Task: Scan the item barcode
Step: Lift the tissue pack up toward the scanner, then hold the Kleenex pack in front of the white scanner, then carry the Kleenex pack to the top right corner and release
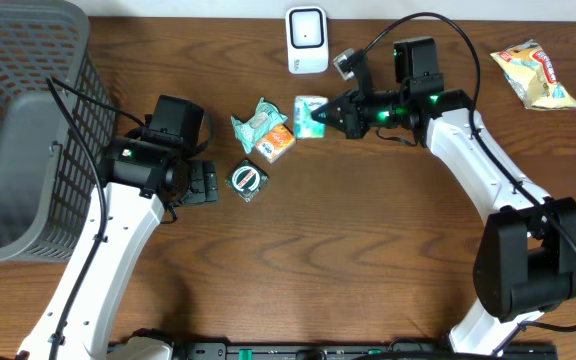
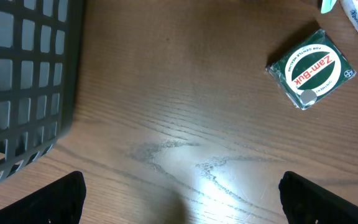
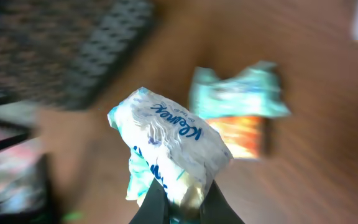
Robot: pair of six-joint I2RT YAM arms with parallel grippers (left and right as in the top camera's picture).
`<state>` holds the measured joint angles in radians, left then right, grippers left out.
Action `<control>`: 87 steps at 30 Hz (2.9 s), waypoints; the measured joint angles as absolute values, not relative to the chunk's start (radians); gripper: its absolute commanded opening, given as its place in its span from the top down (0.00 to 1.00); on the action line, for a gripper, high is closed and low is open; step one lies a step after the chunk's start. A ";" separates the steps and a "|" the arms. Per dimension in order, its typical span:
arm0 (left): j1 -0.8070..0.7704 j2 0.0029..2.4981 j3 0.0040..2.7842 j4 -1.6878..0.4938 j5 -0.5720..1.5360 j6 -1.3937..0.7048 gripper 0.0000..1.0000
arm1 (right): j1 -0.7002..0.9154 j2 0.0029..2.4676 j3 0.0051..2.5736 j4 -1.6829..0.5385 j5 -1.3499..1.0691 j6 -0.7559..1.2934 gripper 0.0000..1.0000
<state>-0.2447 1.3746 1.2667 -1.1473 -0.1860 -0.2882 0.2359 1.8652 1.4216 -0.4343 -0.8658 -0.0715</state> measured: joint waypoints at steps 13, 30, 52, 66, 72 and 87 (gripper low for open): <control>-0.245 1.375 1.267 -1.147 -0.186 -0.288 0.02 | 0.244 1.866 1.515 -0.509 -0.330 -0.062 0.99; -0.245 1.375 1.267 -1.147 -0.186 -0.288 0.02 | 0.308 2.363 2.307 -0.669 -0.034 -0.226 0.99; -0.245 1.375 1.267 -1.148 -0.186 -0.289 0.02 | 0.440 2.567 2.349 -0.396 0.384 -1.058 0.99; -0.245 1.375 1.267 -1.148 -0.186 -0.288 0.02 | 0.439 2.572 2.349 -0.393 0.392 -1.082 0.99; -0.245 1.375 1.267 -1.148 -0.186 -0.288 0.02 | 0.442 2.572 2.349 -0.388 0.390 -1.070 0.99; -0.245 1.375 1.267 -1.148 -0.186 -0.289 0.02 | 0.265 2.363 2.352 -0.629 0.367 -0.655 0.99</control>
